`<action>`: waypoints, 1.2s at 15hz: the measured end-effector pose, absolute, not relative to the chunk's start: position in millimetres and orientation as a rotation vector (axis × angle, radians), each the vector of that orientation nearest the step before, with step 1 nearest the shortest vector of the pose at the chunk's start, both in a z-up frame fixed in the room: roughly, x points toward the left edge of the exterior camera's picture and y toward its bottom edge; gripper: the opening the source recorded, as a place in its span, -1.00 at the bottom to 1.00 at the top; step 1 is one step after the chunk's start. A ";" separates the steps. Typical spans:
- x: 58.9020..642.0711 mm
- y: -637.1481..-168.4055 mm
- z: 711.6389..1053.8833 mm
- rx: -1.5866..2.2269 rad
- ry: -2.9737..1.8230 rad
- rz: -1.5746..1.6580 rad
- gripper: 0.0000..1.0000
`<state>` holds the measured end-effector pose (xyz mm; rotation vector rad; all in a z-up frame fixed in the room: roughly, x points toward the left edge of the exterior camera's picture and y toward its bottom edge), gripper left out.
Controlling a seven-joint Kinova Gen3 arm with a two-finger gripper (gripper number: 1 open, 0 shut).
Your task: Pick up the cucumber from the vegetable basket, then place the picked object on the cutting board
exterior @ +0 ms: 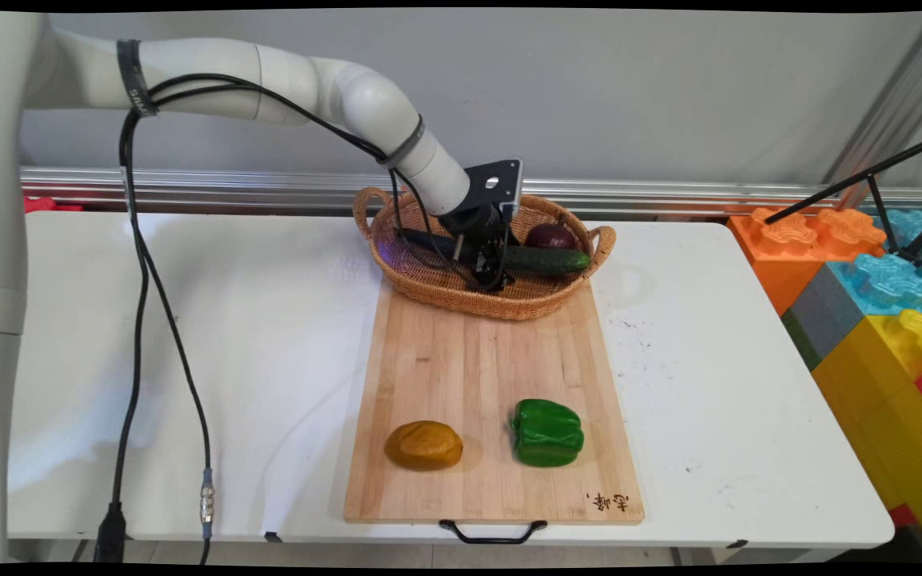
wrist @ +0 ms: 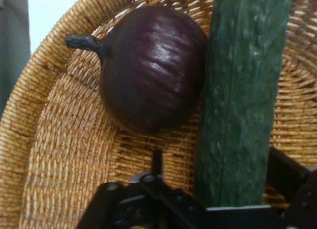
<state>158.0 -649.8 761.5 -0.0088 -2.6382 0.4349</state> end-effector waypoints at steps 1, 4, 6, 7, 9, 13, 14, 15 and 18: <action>157.5 -650.3 760.3 -0.014 -2.639 0.437 -1.00; 156.6 -650.8 759.3 -0.027 -2.643 0.445 -1.00; 157.8 -649.1 763.2 -0.028 -2.645 0.449 -1.00; 159.3 -647.4 767.4 -0.029 -2.646 0.454 -1.00; 162.6 -643.8 776.6 -0.028 -2.649 0.465 -1.00; 170.3 -631.1 811.6 -0.020 -2.661 0.517 -1.00; 172.1 -626.1 823.1 -0.011 -2.665 0.530 -1.00; 173.4 -619.4 836.2 0.000 -2.671 0.543 -1.00; 172.7 -602.8 867.0 0.029 -2.680 0.564 -1.00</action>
